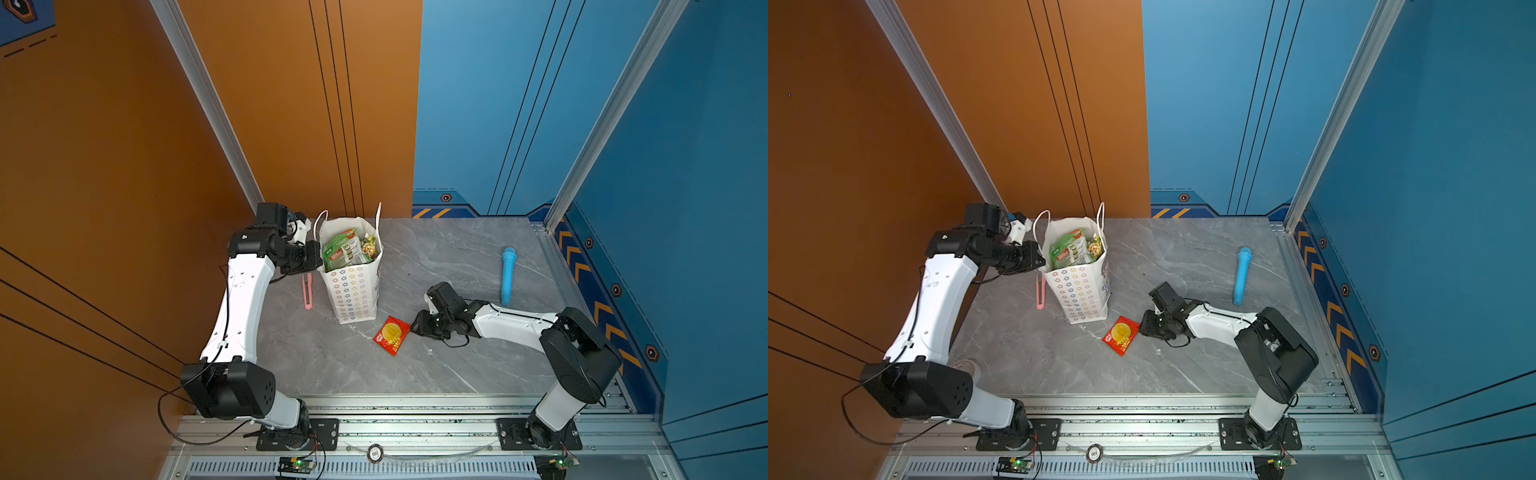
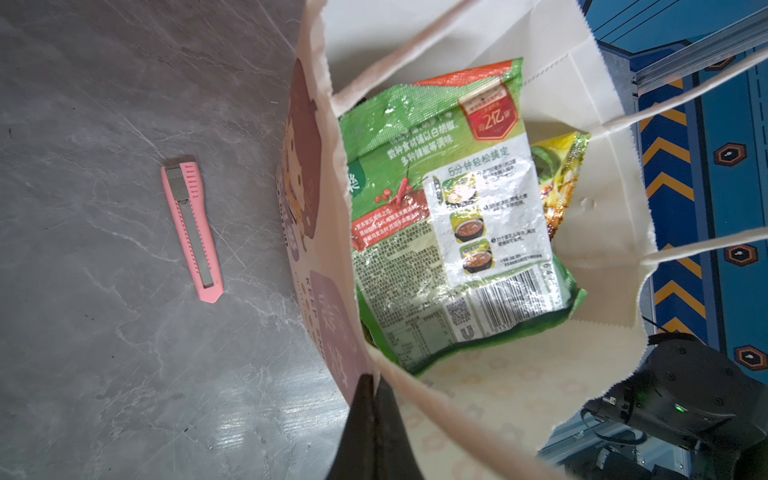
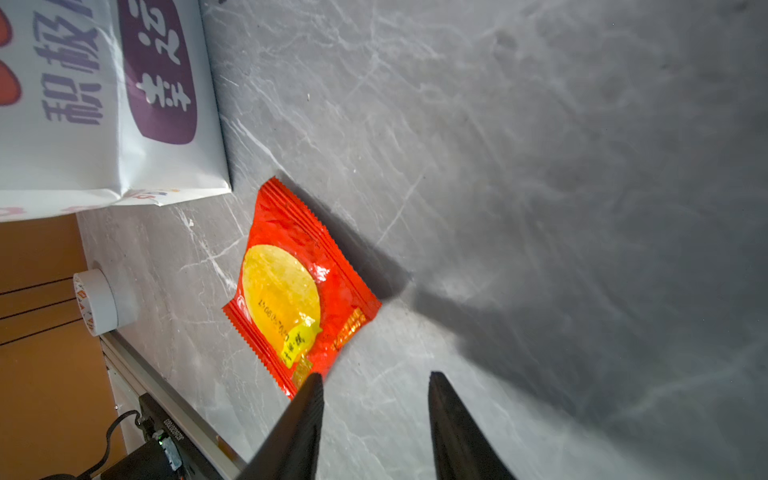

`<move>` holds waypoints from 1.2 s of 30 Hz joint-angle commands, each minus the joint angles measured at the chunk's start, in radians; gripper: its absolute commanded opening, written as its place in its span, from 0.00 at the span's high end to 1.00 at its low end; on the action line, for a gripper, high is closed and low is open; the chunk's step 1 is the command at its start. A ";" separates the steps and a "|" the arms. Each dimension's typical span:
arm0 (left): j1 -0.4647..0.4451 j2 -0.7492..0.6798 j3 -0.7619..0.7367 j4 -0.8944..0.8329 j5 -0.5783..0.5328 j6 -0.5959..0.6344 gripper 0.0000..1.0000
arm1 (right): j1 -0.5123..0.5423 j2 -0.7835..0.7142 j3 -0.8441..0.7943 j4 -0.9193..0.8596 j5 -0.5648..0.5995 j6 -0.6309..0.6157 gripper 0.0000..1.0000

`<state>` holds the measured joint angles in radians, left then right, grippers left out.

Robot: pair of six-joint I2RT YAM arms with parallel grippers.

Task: Place the snacks into the paper bag
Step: 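Move the right gripper down to the small red packet, then grasp the small red packet with the right gripper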

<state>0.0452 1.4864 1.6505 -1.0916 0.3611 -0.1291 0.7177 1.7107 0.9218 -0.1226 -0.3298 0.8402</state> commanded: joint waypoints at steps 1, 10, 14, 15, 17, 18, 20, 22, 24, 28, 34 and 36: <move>0.005 -0.040 -0.001 0.020 0.035 -0.003 1.00 | -0.008 0.043 0.003 0.062 -0.032 0.042 0.57; 0.005 -0.034 0.001 0.020 0.033 -0.001 1.00 | -0.009 0.114 0.030 0.098 -0.048 0.075 0.59; 0.005 -0.032 0.003 0.021 0.033 -0.001 1.00 | -0.009 0.139 0.032 0.119 -0.053 0.094 0.61; 0.005 -0.033 0.004 0.019 0.033 -0.002 1.00 | -0.009 0.143 0.032 0.124 -0.055 0.100 0.61; 0.005 -0.032 0.004 0.020 0.033 -0.002 1.00 | -0.008 0.153 0.032 0.133 -0.057 0.112 0.62; 0.005 -0.032 0.004 0.019 0.033 -0.002 1.00 | -0.007 0.157 0.031 0.139 -0.058 0.115 0.63; 0.005 -0.032 0.003 0.020 0.033 0.000 1.00 | -0.003 0.163 0.029 0.154 -0.059 0.125 0.64; 0.005 -0.031 0.003 0.019 0.033 0.000 1.00 | -0.003 0.172 0.029 0.167 -0.061 0.131 0.68; 0.005 -0.029 0.003 0.020 0.034 -0.001 1.00 | -0.003 0.178 0.032 0.174 -0.057 0.137 0.76; 0.005 -0.032 0.003 0.020 0.031 0.002 1.00 | -0.006 0.176 0.032 0.189 -0.055 0.143 0.94; 0.007 -0.036 0.000 0.020 0.031 0.000 1.00 | -0.010 0.114 0.038 0.175 -0.039 0.126 1.00; 0.007 -0.035 -0.001 0.020 0.031 0.000 1.00 | -0.011 0.084 0.052 0.146 -0.031 0.113 1.00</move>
<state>0.0452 1.4864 1.6501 -1.0916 0.3607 -0.1287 0.7105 1.8587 0.9546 0.0742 -0.3885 0.9741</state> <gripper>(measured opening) 0.046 0.047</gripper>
